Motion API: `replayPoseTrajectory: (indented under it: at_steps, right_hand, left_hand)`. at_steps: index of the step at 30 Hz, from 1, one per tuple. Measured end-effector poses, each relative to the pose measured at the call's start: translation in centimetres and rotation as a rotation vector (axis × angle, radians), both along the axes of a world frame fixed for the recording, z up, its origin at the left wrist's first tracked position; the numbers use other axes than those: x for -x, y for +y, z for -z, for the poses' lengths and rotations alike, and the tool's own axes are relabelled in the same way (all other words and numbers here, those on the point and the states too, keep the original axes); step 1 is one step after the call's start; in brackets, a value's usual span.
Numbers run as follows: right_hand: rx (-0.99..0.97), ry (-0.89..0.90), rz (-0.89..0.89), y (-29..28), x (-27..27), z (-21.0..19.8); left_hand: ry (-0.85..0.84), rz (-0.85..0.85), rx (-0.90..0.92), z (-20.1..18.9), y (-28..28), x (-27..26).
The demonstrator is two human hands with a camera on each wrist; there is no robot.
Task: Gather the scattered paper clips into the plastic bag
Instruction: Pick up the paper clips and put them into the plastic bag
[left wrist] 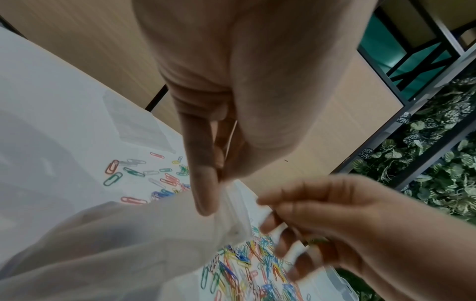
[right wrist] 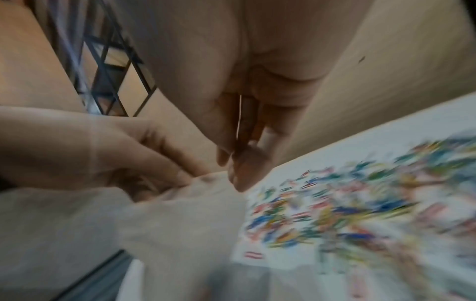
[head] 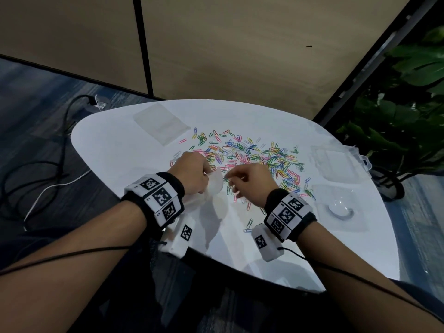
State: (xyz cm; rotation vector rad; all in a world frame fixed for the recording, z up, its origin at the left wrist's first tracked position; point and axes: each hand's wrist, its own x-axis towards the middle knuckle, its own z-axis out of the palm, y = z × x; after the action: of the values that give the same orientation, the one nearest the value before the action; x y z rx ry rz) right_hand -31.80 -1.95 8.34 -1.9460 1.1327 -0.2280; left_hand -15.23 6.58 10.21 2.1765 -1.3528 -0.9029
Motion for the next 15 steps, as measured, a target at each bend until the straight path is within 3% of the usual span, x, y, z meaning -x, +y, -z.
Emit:
replayPoseTrajectory:
  at_steps: [2, 6, 9, 15]
  right_hand:
    - [0.011, 0.201, 0.063, -0.7, 2.6, 0.8]
    - [-0.191, 0.591, 0.056, 0.8, 7.3, 3.1]
    - [-0.162, 0.624, 0.037, 2.5, 8.0, 6.0]
    - [0.017, 0.393, 0.206, 1.8, 3.9, 9.1]
  left_hand:
    - [-0.009, 0.004, -0.016, -0.3, 0.1, 0.0]
    - [-0.017, 0.036, -0.042, -0.5, 0.7, 0.2]
    - [-0.019, 0.039, -0.054, -0.4, 1.1, 0.0]
    - [-0.020, 0.013, -0.050, -0.3, 2.3, -1.1]
